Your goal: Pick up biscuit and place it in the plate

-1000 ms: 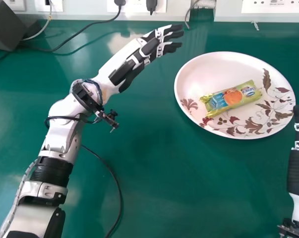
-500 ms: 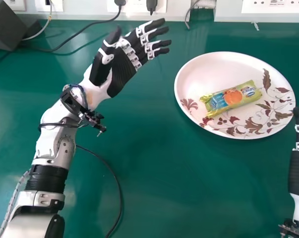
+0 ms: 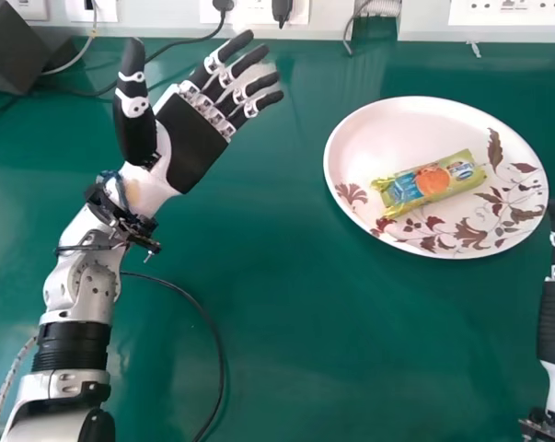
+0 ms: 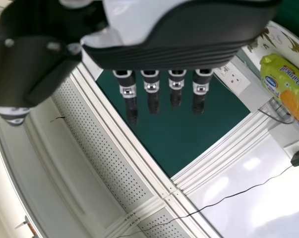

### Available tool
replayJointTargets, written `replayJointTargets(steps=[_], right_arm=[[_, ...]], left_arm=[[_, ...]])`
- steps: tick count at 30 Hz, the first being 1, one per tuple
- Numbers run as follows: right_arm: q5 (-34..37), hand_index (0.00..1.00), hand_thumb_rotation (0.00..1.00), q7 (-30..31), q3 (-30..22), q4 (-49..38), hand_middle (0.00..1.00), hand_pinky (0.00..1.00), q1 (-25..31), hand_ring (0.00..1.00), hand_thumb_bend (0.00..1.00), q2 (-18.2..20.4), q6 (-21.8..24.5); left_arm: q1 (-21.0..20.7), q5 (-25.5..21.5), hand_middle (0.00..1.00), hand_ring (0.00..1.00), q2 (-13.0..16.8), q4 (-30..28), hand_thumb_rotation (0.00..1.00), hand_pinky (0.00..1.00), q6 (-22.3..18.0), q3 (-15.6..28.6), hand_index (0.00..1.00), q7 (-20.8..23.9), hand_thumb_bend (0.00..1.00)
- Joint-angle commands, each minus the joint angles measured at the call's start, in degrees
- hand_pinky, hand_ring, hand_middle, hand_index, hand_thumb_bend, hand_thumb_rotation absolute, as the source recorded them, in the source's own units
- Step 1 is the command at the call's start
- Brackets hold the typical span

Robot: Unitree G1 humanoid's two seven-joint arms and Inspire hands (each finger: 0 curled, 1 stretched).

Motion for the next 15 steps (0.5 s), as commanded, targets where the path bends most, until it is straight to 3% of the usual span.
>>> replayJointTargets(steps=[1,11,15], right_arm=[[0.33,0.89,0.32,0.31,-0.43,-0.16,0.98,0.93,0.24,0.94,0.99,0.76,0.20],[0.63,0.89,0.29,1.03,-0.73,0.32,0.99,0.92,-0.10,0.94,1.00,0.56,0.67],[0.93,0.88,0.28,0.81,-0.70,0.05,0.98,0.86,-0.01,0.94,1.00,0.59,1.02]], left_arm=[[1.10,-2.05,1.00,0.90,-0.34,0.71,0.63,0.91,1.97,1.75,0.98,-0.93,1.00],[1.83,-5.76,1.00,0.91,-1.36,0.30,0.62,0.91,7.16,4.64,0.99,-1.54,1.00],[2.09,-7.50,1.00,0.91,-1.80,0.11,0.63,0.90,9.36,6.00,0.99,-1.33,1.00]])
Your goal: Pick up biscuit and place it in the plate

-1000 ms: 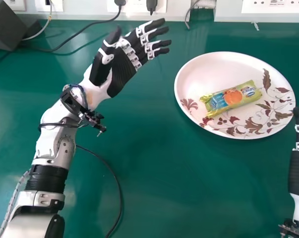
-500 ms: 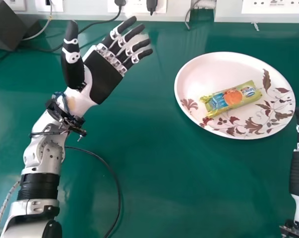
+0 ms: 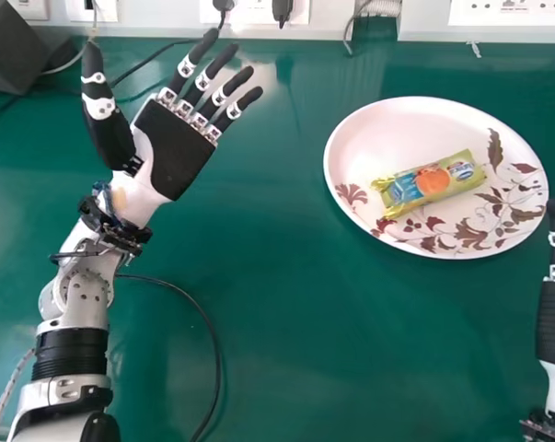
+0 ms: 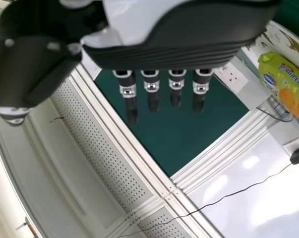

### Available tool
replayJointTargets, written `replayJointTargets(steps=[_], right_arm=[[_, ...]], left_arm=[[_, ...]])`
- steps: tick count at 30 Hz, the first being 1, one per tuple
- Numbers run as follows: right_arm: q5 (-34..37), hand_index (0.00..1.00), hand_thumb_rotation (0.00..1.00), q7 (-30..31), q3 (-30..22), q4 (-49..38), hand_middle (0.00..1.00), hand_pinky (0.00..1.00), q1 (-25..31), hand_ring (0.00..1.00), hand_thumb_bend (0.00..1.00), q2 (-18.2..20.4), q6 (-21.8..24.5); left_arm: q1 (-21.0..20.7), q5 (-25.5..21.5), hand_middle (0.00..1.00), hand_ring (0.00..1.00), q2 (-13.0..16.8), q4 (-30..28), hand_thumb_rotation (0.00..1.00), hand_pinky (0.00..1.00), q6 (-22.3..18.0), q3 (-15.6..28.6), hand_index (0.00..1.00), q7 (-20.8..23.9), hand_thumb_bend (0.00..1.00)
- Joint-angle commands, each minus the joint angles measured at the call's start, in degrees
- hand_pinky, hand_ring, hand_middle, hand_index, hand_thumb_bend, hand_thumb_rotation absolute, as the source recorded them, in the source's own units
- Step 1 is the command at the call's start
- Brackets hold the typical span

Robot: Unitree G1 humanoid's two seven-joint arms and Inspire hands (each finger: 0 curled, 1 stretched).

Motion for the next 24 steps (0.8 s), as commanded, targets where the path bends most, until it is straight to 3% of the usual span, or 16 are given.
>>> replayJointTargets(steps=[1,8,14,24], right_arm=[[0.54,0.87,0.28,0.34,-0.30,-0.09,0.98,0.85,0.14,0.94,1.00,0.83,0.52],[0.58,0.88,0.24,0.41,-0.36,-0.07,0.96,0.77,0.05,0.91,1.00,1.05,0.73],[0.42,0.85,0.32,0.13,-0.22,-0.66,0.95,0.73,0.29,0.86,0.99,1.21,0.86],[0.79,0.82,0.40,0.07,-0.36,-0.79,0.85,0.63,0.35,0.80,0.96,1.13,1.42]], left_arm=[[1.39,-1.57,1.00,0.91,-0.14,-0.15,0.62,0.92,1.64,1.39,0.98,-0.50,1.00],[1.74,-5.18,1.00,0.90,-1.21,-0.09,0.61,0.91,4.87,4.16,0.97,-0.26,1.00],[3.22,-6.48,1.00,0.90,-3.69,-1.87,0.63,0.92,4.81,6.32,0.98,4.14,1.00],[4.19,-9.00,1.00,0.90,-6.68,0.22,0.63,0.93,4.04,10.06,0.98,6.50,1.00]])
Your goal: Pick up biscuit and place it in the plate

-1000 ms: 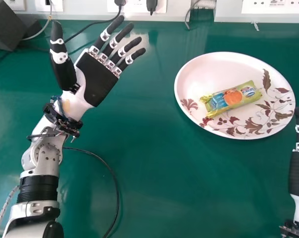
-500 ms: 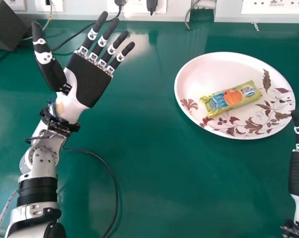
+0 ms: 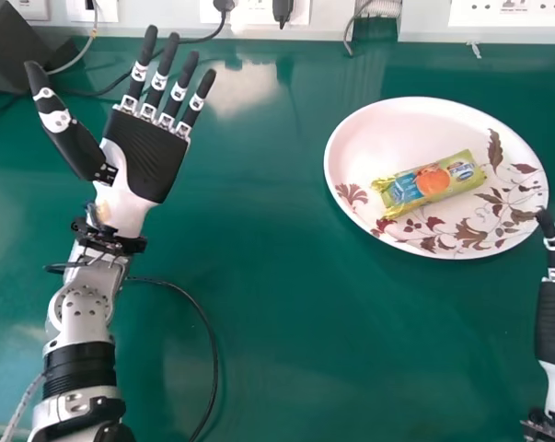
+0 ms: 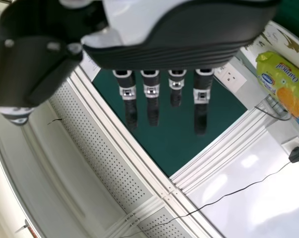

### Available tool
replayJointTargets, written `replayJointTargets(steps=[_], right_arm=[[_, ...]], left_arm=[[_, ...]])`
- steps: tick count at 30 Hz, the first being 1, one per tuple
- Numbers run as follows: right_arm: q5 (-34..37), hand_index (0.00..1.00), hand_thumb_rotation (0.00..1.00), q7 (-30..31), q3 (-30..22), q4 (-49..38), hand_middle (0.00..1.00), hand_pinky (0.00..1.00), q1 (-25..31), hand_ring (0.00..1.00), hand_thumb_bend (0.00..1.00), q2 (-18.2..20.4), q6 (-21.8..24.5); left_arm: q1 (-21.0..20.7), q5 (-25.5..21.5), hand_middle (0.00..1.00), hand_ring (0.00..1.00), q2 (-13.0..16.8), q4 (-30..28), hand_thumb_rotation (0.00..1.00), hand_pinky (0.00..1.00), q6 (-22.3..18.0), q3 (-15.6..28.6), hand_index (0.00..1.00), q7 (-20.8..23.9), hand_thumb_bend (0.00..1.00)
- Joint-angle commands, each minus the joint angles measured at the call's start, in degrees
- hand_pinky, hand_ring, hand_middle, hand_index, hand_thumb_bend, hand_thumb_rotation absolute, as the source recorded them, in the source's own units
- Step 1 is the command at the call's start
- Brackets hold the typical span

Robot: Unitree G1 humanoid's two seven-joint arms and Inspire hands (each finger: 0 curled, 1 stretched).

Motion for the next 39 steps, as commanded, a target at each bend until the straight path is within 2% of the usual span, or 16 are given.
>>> replayJointTargets(steps=[1,9,16,20,24,26,30,39], right_arm=[[0.28,0.82,0.40,0.19,-0.28,-0.64,0.85,0.63,0.24,0.79,0.95,0.84,0.18],[0.23,0.83,0.42,-0.07,-0.24,-0.79,0.81,0.62,-0.01,0.75,0.95,0.74,0.48],[-0.17,0.75,0.38,-0.24,-0.27,-0.88,0.76,0.61,-0.16,0.70,0.99,0.82,0.37],[-0.79,0.72,0.37,-0.79,-0.28,-1.20,0.77,0.60,-0.05,0.71,1.00,0.97,0.12],[-0.94,0.70,0.34,-0.68,-0.34,-1.32,0.78,0.61,0.04,0.72,1.00,1.04,-0.03],[-0.96,0.71,0.33,-0.55,-0.42,-1.21,0.78,0.61,0.03,0.72,1.00,1.11,-0.11],[-1.17,0.72,0.28,-0.77,-0.37,-1.40,0.79,0.62,0.19,0.72,1.00,1.61,-0.36],[-1.87,0.72,0.25,-0.96,-0.04,-2.11,0.81,0.65,1.08,0.75,1.00,2.15,-1.11]], left_arm=[[1.43,-1.28,1.00,0.91,-0.58,1.32,0.63,0.95,-0.57,1.80,0.98,0.67,1.00],[1.51,-1.68,0.99,0.90,-0.91,4.06,0.63,0.93,-1.72,4.14,0.97,1.99,1.00],[0.54,-1.87,1.00,0.90,-0.87,8.50,0.63,0.94,-3.20,6.56,0.98,3.64,1.00],[0.00,-1.60,1.00,0.90,-0.68,10.47,0.64,0.90,-4.06,7.42,0.98,4.47,1.00],[-0.53,-1.90,1.00,0.90,-0.64,12.40,0.65,0.92,-4.27,8.47,0.98,4.78,1.00],[-0.55,-1.77,1.00,0.91,-0.70,12.67,0.64,0.95,-4.20,8.80,0.98,5.26,1.00],[-0.52,-1.92,0.99,0.90,-0.52,13.58,0.63,0.91,-3.63,9.49,0.97,5.78,1.00],[-0.26,-1.68,0.98,0.90,-0.06,16.63,0.64,0.89,-3.15,10.42,0.97,5.12,1.00]])
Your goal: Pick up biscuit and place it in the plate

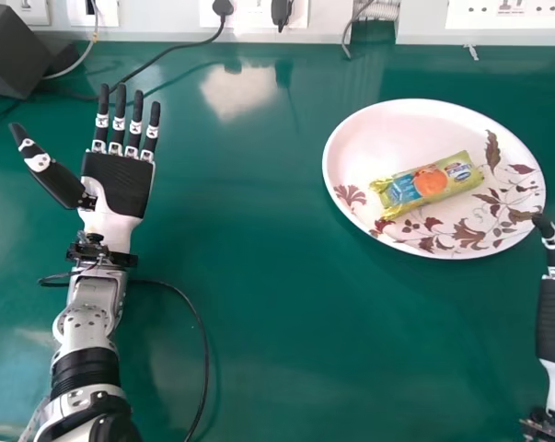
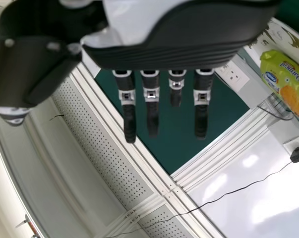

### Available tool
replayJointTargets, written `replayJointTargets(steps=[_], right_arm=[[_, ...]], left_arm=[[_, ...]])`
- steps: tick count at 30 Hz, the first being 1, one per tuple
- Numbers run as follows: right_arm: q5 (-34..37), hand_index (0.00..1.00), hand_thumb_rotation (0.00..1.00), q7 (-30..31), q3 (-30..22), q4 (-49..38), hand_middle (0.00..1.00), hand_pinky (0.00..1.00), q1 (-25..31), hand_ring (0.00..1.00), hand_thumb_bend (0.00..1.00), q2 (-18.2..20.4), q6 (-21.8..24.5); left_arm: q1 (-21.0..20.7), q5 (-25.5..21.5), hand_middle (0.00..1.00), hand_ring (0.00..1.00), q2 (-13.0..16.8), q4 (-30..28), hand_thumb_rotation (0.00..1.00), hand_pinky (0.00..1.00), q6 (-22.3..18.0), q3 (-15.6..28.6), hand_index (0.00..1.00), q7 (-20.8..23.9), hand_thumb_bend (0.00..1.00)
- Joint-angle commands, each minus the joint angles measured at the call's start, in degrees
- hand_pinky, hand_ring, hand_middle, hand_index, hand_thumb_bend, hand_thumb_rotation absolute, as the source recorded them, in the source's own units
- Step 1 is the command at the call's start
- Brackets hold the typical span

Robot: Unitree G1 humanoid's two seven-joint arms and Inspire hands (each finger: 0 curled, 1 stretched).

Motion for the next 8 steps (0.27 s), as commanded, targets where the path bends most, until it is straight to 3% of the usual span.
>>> replayJointTargets(steps=[1,8], right_arm=[[-0.24,0.73,0.24,-0.20,0.00,-0.61,0.82,0.65,0.76,0.76,1.00,1.70,-0.71],[-0.68,0.76,0.23,-0.25,0.36,-1.06,0.84,0.66,1.35,0.77,1.00,1.96,-1.16]], left_arm=[[1.98,-0.13,0.99,0.90,0.05,2.23,0.64,0.89,-0.18,1.09,0.97,-0.59,1.00],[2.71,0.51,0.99,0.91,0.08,2.53,0.66,0.89,-0.83,1.00,0.99,-0.02,1.00]])
